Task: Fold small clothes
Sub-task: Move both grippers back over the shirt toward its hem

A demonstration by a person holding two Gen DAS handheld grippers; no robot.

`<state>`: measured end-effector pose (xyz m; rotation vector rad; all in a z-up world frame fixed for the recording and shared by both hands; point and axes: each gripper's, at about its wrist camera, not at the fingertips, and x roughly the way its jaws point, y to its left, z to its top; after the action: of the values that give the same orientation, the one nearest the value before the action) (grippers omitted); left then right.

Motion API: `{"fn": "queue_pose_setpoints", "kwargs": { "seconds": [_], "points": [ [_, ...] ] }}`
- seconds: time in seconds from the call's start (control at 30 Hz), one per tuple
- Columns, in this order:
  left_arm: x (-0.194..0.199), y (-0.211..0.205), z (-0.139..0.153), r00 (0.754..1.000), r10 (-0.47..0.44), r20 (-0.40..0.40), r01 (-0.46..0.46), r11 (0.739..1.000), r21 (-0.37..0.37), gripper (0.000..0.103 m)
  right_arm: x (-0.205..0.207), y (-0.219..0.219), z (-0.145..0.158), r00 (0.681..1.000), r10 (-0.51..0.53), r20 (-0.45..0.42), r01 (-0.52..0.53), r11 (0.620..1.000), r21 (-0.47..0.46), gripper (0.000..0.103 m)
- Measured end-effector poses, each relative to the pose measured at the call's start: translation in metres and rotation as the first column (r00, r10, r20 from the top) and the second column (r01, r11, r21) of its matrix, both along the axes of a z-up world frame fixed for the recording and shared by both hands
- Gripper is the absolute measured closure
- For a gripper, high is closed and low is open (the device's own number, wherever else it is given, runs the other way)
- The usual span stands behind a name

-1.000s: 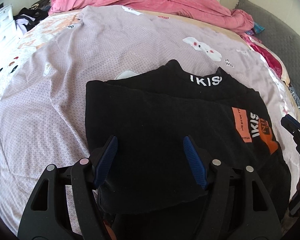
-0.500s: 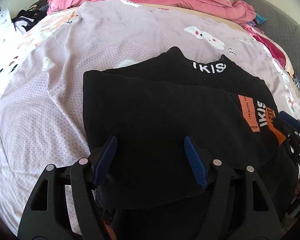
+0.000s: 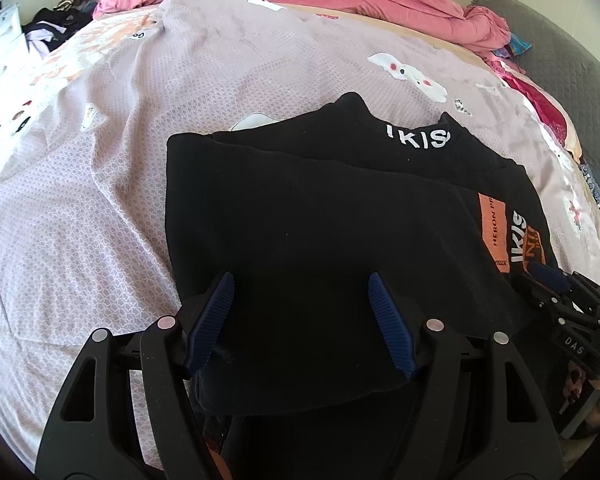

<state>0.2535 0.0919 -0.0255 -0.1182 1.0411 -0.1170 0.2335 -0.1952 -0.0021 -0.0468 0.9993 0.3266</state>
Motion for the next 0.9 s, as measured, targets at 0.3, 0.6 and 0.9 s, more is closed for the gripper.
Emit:
{"fn": "queue_pose_setpoints", "kwargs": {
  "seconds": [0.3, 0.6, 0.9],
  "points": [
    [-0.003, -0.004, 0.001, 1.0, -0.003, 0.006, 0.003, 1.0, 0.018, 0.04, -0.01, -0.003, 0.006, 0.999, -0.01, 0.041, 0.01, 1.0, 0.016, 0.06],
    [-0.016, -0.007, 0.001, 1.0, -0.013, 0.026, 0.012, 0.999, 0.046, 0.037, -0.015, -0.002, 0.004, 0.998, -0.004, 0.06, 0.003, 1.0, 0.008, 0.056],
    [-0.035, -0.002, 0.005, 0.999, -0.018, 0.051, 0.017, 1.0, 0.019, 0.033, -0.022, -0.01, 0.013, 0.999, -0.012, 0.043, 0.009, 0.998, 0.06, 0.049]
  ]
}}
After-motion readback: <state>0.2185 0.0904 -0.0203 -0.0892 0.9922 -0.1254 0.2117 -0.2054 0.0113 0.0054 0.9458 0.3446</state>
